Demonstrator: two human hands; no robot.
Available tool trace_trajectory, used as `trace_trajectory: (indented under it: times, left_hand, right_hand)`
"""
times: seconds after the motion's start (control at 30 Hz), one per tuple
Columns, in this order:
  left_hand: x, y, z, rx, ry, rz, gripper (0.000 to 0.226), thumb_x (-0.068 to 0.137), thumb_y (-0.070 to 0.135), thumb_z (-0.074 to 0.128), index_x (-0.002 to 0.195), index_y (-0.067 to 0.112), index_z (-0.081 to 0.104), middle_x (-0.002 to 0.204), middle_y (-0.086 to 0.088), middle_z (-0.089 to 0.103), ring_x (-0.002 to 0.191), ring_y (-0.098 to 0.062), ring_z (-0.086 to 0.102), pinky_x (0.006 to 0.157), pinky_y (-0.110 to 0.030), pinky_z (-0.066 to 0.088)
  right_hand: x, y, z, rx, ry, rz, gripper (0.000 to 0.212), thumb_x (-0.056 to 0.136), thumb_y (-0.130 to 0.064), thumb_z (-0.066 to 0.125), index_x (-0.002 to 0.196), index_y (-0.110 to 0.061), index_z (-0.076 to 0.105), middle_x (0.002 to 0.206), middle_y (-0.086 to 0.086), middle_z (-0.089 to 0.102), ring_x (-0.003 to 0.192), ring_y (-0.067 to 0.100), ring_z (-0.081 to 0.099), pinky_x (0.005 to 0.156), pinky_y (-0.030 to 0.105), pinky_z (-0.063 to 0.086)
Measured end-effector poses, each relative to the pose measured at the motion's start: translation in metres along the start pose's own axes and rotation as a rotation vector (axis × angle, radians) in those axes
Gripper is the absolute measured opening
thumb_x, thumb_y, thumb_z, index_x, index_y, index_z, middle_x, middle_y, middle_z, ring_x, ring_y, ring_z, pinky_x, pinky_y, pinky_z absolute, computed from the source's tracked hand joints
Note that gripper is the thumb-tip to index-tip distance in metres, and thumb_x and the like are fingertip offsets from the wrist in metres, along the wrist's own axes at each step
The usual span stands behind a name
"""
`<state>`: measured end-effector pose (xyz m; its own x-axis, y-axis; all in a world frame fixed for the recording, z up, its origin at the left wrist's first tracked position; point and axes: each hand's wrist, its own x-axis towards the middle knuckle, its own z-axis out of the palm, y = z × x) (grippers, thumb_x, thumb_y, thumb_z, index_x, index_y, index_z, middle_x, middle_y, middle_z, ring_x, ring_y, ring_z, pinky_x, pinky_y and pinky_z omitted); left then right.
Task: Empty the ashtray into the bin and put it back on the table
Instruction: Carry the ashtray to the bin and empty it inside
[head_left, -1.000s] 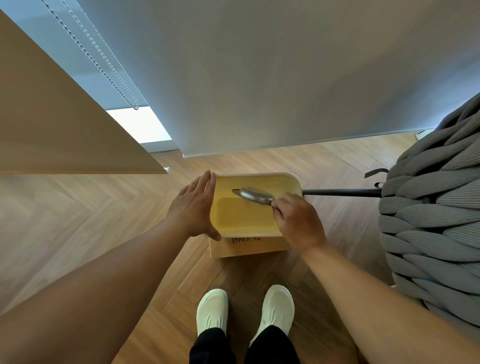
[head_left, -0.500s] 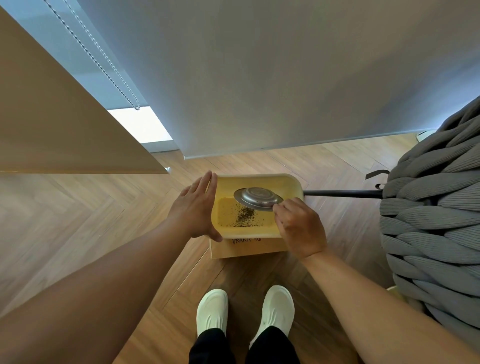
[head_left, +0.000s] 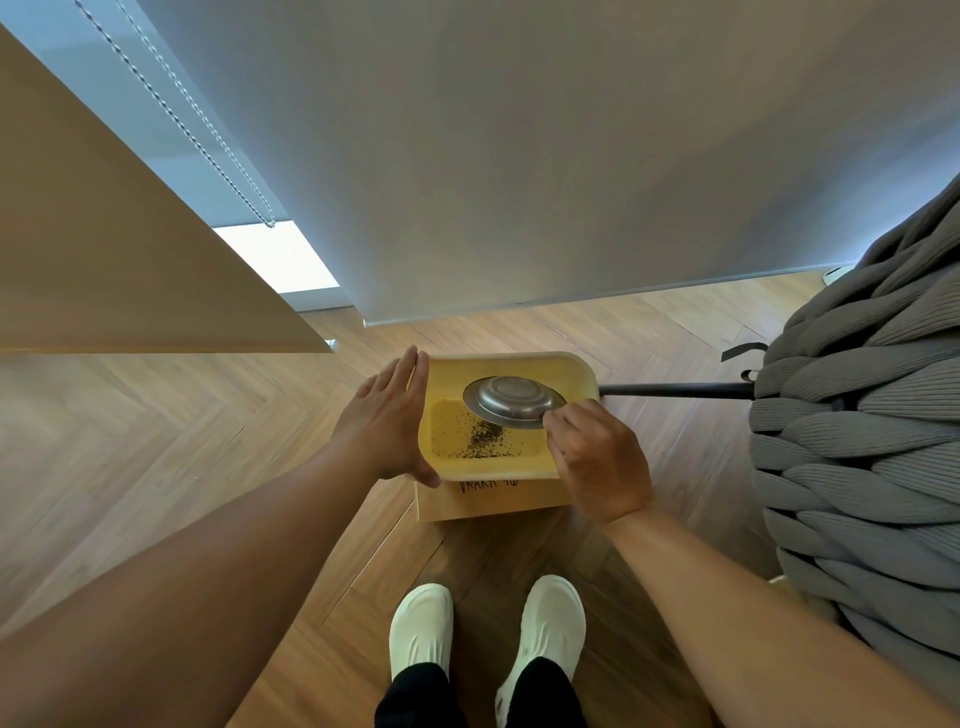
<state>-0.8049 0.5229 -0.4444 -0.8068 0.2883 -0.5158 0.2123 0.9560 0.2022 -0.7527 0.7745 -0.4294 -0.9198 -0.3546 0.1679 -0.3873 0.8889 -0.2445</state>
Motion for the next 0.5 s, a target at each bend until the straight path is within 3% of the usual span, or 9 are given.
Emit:
trace_trajectory:
  times: [0.23, 0.37, 0.5]
  left_hand:
    - [0.0002, 0.0033, -0.0056, -0.007, -0.011, -0.014, 0.156, 0.049, 0.066, 0.086, 0.153, 0.013, -0.018, 0.165, -0.008, -0.014, 0.152, -0.026, -0.009, 0.121, -0.043, 0.006]
    - [-0.0002, 0.0059, -0.0081, 0.004, -0.003, -0.021, 0.152, 0.051, 0.066, 0.085, 0.154, 0.013, -0.015, 0.166, -0.008, -0.012, 0.152, -0.026, -0.007, 0.121, -0.044, 0.007]
    - [-0.0035, 0.0072, -0.0101, 0.009, 0.055, -0.009, 0.143, 0.056, 0.063, 0.084, 0.155, 0.013, -0.005, 0.166, -0.009, -0.004, 0.153, -0.027, -0.002, 0.121, -0.043, 0.009]
  right_hand:
    - [-0.0043, 0.0005, -0.0009, -0.017, 0.033, -0.018, 0.016, 0.079, 0.0, 0.077, 0.095, 0.003, 0.075, 0.085, 0.016, 0.075, 0.078, 0.028, 0.071, 0.069, 0.036, 0.062]
    - [-0.0047, -0.0005, -0.0024, 0.018, 0.039, 0.012, 0.013, 0.079, 0.002, 0.076, 0.091, 0.002, 0.076, 0.081, 0.015, 0.074, 0.074, 0.028, 0.07, 0.065, 0.035, 0.061]
    - [-0.0026, -0.0032, -0.0065, 0.155, 0.01, 0.189, 0.008, 0.082, 0.003, 0.073, 0.089, 0.001, 0.076, 0.077, 0.012, 0.072, 0.068, 0.026, 0.068, 0.061, 0.036, 0.06]
